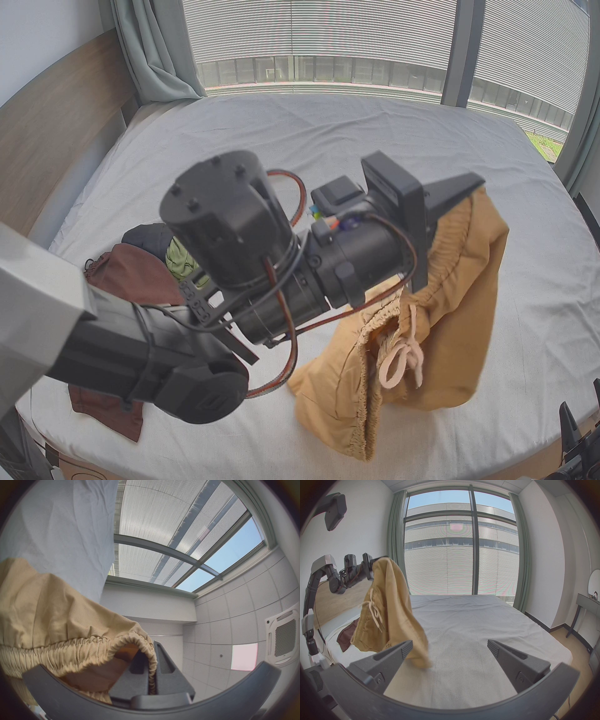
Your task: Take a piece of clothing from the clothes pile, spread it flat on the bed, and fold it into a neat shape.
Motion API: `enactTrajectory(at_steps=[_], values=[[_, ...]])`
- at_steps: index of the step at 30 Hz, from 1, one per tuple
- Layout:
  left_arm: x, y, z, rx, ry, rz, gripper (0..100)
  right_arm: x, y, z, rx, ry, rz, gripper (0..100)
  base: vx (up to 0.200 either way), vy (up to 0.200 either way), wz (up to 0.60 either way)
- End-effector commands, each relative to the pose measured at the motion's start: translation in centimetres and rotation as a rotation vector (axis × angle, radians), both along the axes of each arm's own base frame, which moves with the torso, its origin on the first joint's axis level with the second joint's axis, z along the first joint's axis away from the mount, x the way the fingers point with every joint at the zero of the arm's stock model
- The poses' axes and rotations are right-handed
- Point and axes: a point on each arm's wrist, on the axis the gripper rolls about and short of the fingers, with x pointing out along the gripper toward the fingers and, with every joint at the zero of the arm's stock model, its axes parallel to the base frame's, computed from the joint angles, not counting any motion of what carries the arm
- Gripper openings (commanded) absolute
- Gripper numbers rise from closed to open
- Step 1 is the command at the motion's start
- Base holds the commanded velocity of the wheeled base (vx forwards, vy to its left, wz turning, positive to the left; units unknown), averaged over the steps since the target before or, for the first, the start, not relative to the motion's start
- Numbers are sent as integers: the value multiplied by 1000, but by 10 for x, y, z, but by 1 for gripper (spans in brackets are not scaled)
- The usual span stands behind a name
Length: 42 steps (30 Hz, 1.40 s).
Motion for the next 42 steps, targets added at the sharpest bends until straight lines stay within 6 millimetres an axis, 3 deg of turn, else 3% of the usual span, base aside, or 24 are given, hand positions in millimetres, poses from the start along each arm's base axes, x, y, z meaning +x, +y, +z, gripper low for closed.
enactTrajectory(at_steps=[1, 4, 6, 11, 21, 27, 42], values=[[-3, 22, 43, -119, -9, 2, 0, 0, 0, -4, 0, 4, 1, 100, 0, 0, 0], [2, 32, 45, -123, 1, 23, 0, 0, 0, -5, 0, 6, -1, 100, 0, 0, 0], [8, 37, 32, -83, 13, 56, 0, 1, 0, -5, 0, 7, -1, 100, 0, 0, 0], [23, 52, -26, 132, -51, 178, 0, 0, 0, -5, 0, 6, -1, 100, 0, 0, 0], [31, 84, -113, 356, -277, 266, 0, 0, 0, -4, 0, 6, 1, 100, 0, 0, 0], [27, 94, -128, 440, -309, 280, 0, 0, 0, -4, 0, 6, -1, 100, 0, 0, 0], [37, 116, -135, 520, -379, 374, 0, 0, 0, -4, 0, 6, 1, 100, 0, 0, 0]])
